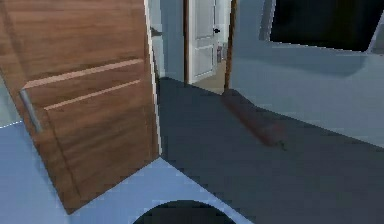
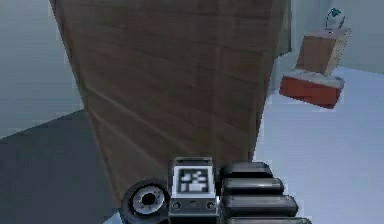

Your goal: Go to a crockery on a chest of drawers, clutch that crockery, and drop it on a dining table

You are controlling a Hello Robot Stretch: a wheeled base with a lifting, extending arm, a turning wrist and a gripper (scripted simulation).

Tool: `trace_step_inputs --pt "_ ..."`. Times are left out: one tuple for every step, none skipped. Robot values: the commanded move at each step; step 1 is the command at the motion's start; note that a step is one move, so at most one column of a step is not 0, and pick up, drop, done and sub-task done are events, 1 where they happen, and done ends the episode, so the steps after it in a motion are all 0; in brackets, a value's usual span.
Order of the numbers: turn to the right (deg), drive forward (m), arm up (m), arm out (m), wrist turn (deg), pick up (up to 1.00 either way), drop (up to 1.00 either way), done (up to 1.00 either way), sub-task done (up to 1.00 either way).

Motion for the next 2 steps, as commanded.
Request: trace_step_inputs --pt "3.0 0.00 0.00 0.00 0.0 0.00 0.00 0.00 0.00" --pt "-45.0 0.00 0.00 0.00 0.0 0.00 0.00 0.00 0.00"
